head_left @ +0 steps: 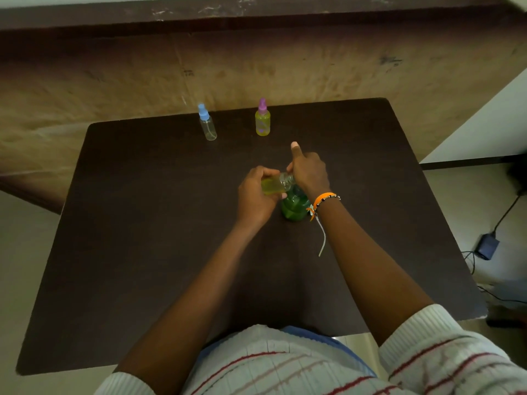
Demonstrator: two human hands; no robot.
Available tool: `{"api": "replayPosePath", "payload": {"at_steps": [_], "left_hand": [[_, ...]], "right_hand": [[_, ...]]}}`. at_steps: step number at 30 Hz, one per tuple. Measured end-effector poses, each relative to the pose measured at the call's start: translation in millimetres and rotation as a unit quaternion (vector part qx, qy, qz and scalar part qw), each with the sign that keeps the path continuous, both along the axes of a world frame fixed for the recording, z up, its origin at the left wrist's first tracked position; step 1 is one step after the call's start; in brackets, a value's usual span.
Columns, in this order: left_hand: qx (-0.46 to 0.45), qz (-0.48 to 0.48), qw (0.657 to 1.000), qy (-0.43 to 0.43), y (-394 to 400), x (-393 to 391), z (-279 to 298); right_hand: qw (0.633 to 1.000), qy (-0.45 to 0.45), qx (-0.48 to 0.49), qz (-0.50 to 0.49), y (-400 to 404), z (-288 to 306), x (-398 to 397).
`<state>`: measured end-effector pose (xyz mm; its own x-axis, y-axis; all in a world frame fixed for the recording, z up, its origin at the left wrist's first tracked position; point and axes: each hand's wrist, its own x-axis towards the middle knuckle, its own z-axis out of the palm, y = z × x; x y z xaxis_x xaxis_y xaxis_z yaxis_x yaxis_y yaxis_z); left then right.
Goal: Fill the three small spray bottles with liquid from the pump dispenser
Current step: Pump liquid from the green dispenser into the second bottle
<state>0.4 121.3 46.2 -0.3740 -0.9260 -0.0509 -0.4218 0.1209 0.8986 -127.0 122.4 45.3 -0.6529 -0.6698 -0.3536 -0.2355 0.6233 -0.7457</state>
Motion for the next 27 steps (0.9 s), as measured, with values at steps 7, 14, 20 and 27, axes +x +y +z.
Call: {"api": "replayPosePath", "payload": {"at_steps": [7,14,20,27], "left_hand": [[-0.003,-0.003,1.0,0.015,-0.9,4.1,5.1],[0.006,0.001,1.0,0.006,-0.2,0.9,3.4],[0.015,0.004,1.0,0.002,-1.8,0.4,1.6],[0.015,-0.001,1.0,0.007,-2.0,1.9,5.1]], "right_hand": [[0.999,-0.027,0.019,0.043,-2.0,5.2,-0.8],[0.999,0.02,0.019,0.026,-1.5,1.5,-2.5],[0.999,0.029,0.016,0.033,-1.4,-0.3,-2.4],[0.998,-0.005,0.027,0.048,-0.4,0.1,-3.3]]}}
